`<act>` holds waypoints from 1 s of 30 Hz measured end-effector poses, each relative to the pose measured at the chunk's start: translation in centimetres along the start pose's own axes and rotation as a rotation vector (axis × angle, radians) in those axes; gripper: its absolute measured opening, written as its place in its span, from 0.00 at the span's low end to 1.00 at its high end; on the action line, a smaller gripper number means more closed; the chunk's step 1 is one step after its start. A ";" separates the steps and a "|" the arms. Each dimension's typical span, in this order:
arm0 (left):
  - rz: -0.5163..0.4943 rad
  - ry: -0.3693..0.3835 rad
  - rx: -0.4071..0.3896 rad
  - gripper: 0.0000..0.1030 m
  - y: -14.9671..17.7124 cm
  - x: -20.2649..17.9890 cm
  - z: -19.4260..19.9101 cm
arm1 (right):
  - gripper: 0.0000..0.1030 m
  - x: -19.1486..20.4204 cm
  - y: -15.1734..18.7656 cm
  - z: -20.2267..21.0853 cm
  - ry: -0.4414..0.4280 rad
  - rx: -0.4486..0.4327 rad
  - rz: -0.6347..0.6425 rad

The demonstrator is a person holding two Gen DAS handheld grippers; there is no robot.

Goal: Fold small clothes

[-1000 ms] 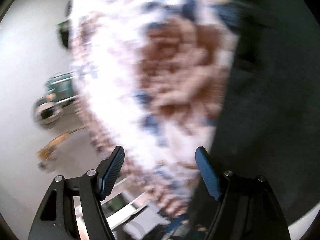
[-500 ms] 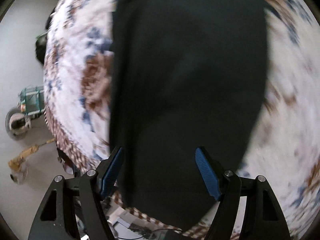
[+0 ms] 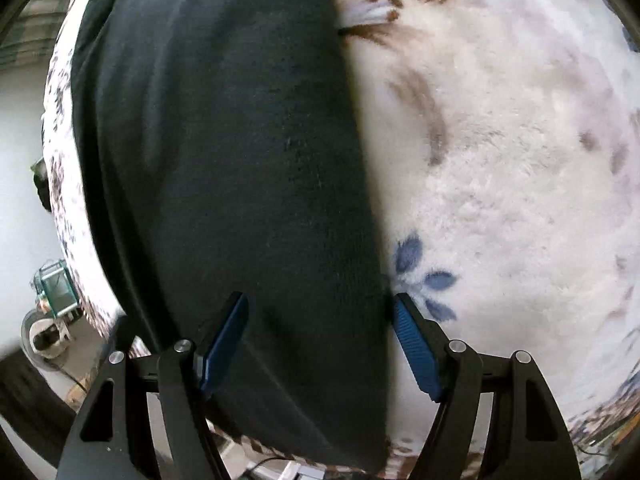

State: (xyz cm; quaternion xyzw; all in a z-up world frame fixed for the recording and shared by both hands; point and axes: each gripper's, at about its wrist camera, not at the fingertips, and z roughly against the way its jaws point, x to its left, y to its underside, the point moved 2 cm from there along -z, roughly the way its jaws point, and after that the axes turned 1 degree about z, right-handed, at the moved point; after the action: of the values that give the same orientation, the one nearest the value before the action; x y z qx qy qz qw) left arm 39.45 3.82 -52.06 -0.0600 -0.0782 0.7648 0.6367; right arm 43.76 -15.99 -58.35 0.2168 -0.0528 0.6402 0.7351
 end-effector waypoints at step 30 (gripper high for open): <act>0.240 0.223 -0.001 0.54 1.5 8.2 -0.6 | 0.10 29.5 -27.5 3.1 0.100 -0.214 0.115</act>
State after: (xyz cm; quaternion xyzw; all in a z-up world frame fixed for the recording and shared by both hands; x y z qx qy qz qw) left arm 36.67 11.63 -52.90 -0.1538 0.0001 0.8240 0.5453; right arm 76.03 7.55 -51.96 0.1014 -0.0963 0.6821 0.7178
